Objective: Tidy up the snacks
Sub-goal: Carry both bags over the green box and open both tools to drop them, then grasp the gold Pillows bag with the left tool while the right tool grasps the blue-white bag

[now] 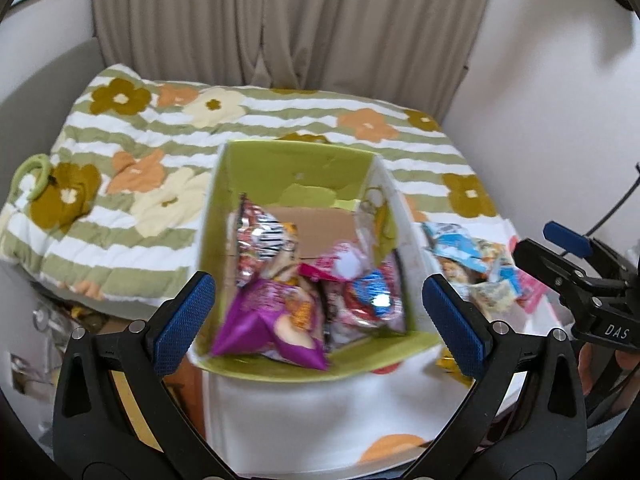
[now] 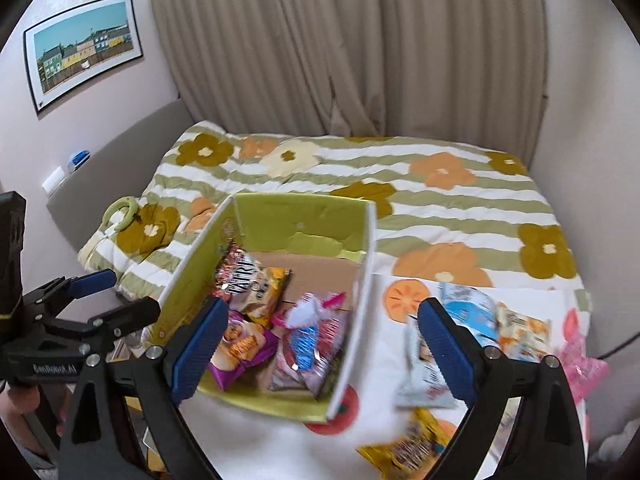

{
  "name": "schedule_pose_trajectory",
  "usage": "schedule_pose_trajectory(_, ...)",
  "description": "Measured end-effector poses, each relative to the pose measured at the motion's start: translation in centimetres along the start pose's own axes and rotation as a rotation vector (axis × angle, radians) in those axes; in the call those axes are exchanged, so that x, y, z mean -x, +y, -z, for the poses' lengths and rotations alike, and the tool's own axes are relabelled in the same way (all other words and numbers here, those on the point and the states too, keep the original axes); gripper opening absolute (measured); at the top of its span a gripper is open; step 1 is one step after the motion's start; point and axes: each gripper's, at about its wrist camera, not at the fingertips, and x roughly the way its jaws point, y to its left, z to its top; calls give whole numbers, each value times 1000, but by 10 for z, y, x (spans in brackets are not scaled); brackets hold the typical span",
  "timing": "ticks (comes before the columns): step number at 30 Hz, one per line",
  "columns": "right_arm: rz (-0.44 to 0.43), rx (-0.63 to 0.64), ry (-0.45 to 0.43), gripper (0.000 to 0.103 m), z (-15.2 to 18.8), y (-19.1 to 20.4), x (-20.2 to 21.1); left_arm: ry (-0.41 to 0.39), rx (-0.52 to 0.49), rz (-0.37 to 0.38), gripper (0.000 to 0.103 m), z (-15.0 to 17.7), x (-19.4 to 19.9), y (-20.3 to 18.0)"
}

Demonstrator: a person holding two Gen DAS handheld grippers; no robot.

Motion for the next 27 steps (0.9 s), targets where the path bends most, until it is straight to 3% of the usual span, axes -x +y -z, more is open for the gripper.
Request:
schedule_pose_trajectory(8,84,-91,-66,95,34,-63,57,-17,-46,56,102,24,5,-69)
schedule_pose_trajectory(15,141,-83,-65,95,69,-128,87,8,-98,75,102,57,-10,-152)
schedule_pose_trajectory(20,140,-66,-30,95,94,-171,95,34,-147,61,102,82,-32,-200)
schedule_pose_trajectory(27,62,-57,42,95,120,-219,70,103,-221,17,102,117,-84,-236)
